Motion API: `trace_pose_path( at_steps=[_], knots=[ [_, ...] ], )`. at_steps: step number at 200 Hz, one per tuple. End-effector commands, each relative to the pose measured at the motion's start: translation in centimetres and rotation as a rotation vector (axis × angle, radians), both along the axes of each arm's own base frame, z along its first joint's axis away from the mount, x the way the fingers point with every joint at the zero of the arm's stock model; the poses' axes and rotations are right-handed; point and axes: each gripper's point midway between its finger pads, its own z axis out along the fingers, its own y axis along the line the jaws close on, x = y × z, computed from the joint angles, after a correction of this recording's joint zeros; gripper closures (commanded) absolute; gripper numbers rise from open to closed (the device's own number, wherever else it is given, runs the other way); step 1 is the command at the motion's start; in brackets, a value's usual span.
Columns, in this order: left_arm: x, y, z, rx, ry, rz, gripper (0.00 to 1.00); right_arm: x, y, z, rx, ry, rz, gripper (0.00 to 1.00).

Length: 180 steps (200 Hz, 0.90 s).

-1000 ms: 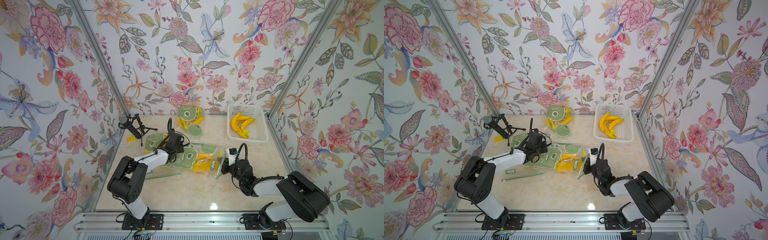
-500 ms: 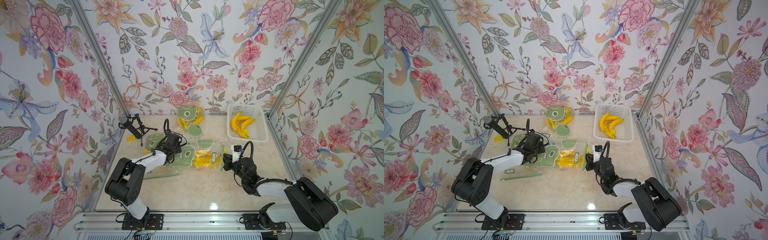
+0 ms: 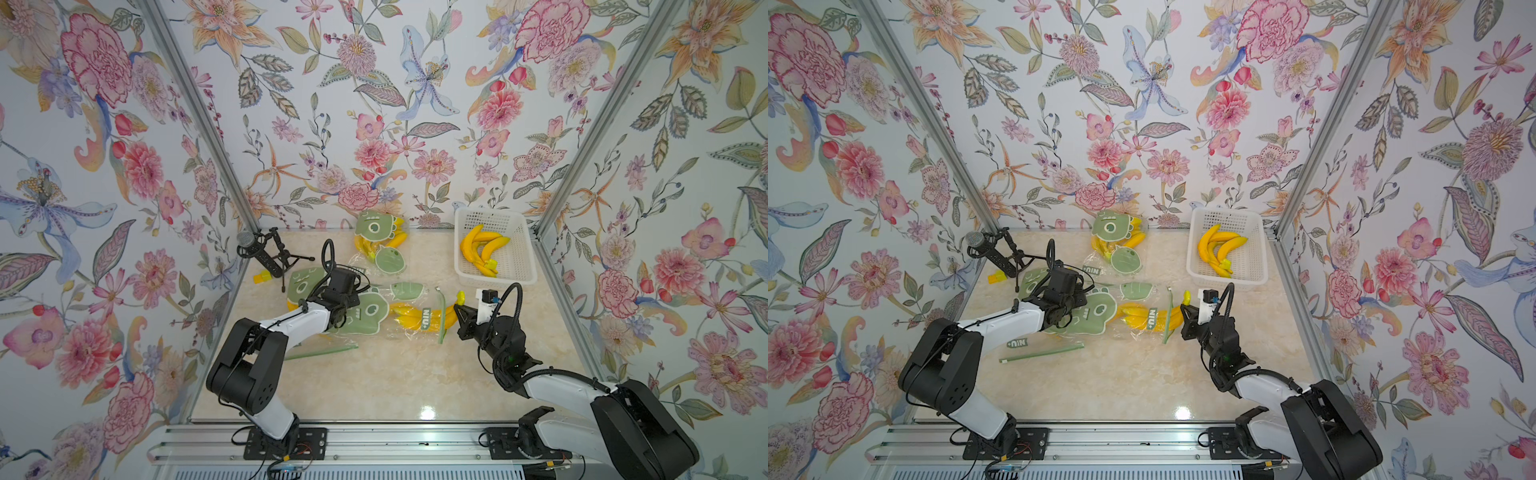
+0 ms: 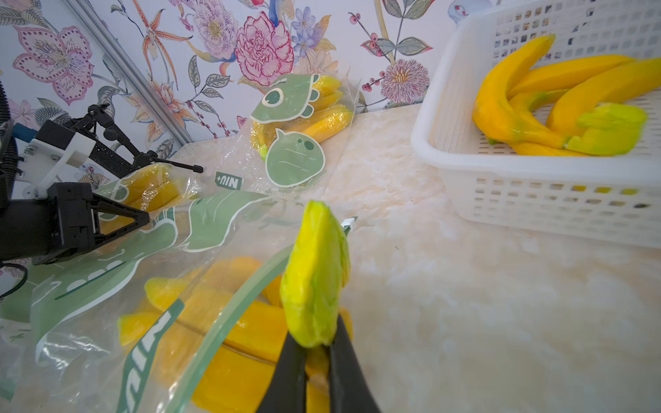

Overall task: Open the zip-top bag and take out the banana
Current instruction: Pick up the banana from the zipper food storage bag, then place the banana in the basket.

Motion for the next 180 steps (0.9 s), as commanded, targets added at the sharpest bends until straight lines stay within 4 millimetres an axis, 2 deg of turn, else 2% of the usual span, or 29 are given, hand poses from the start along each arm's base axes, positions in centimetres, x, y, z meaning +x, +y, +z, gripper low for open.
trace_pose_path(
  at_steps=[1,31,58,92,120,139,165,180],
  knots=[
    [-0.1,0.7,0.5,-0.004,-0.014,0.018,1.0,1.0,-1.5,2.6,-0.079,-0.032,-0.078,0.98],
    [-0.1,0.7,0.6,-0.002,-0.02,0.014,1.0,1.6,-5.7,4.3,-0.196,-0.045,-0.253,0.97],
    [-0.1,0.7,0.8,0.0,-0.026,0.009,1.0,2.2,-9.1,5.5,-0.223,-0.024,-0.364,0.97],
    [-0.2,0.7,1.0,0.0,-0.032,0.005,1.0,3.6,-12.6,9.5,-0.205,-0.076,-0.483,0.98],
    [-0.4,0.4,0.9,-0.013,-0.032,-0.009,1.0,6.0,-14.9,13.2,-0.191,-0.116,-0.567,0.98],
    [-0.5,0.2,0.7,-0.022,-0.031,-0.02,1.0,8.1,-17.1,15.0,-0.191,-0.13,-0.658,0.98],
    [-0.6,0.0,0.7,-0.034,-0.033,-0.029,1.0,11.5,-20.3,15.4,-0.187,-0.104,-0.795,0.99],
    [-0.7,-0.1,0.5,-0.038,-0.032,-0.036,1.0,13.4,-22.1,14.5,-0.163,-0.06,-0.87,0.99]
  ],
)
